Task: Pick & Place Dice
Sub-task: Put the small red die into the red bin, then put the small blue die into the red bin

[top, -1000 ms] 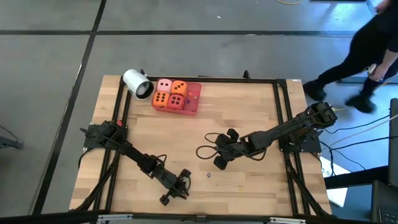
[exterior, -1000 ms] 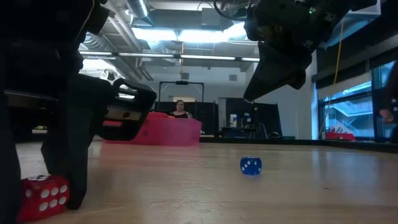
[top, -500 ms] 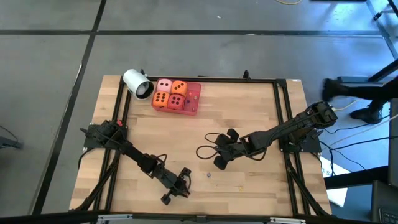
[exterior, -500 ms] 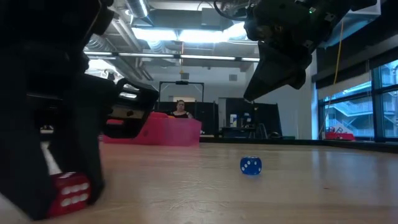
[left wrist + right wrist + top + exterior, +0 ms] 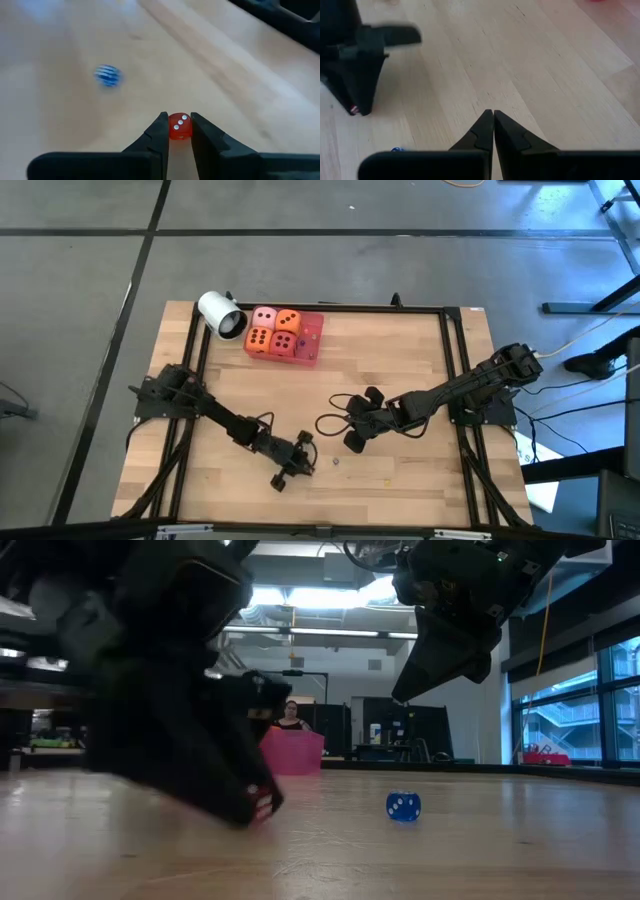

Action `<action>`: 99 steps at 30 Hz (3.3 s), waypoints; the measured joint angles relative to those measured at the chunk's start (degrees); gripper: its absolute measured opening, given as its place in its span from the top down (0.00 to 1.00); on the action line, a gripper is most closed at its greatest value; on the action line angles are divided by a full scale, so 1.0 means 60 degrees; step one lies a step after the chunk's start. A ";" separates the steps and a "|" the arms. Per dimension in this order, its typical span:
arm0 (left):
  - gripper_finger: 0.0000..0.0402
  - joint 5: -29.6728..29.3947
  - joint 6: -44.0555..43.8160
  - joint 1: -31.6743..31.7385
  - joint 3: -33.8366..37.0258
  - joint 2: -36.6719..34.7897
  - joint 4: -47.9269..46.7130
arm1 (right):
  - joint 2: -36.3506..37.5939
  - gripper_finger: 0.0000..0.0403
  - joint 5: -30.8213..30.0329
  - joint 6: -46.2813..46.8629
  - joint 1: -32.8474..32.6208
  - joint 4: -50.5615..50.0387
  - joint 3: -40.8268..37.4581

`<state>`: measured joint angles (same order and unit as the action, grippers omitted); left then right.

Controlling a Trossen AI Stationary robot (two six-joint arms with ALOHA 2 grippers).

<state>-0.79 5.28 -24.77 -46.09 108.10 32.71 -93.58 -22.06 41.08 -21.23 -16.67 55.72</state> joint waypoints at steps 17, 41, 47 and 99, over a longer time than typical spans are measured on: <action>0.86 -0.6074 0.2412 0.2640 -0.0007 -0.3256 -0.4972 | 0.0000 0.96 -0.0275 -0.0001 0.0001 -0.0003 -0.0004; 0.86 -0.2328 0.1977 0.8154 -0.0012 -0.2216 -0.3138 | 0.0000 0.96 -0.1075 -0.0019 0.0004 0.0003 -0.0004; 0.82 -0.2384 0.2004 0.8213 -0.0021 -0.2111 -0.3123 | 0.0000 0.96 -0.1075 -0.0179 0.0004 0.0000 -0.0004; 0.80 -0.3025 -0.0075 0.2965 -0.0011 -0.7095 -0.7375 | 0.0000 0.96 0.0681 -0.2223 -0.1034 0.1577 -0.0004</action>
<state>-18.94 4.83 -6.98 -46.15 65.54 -11.53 -93.58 -17.98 27.75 -27.44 -7.20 55.70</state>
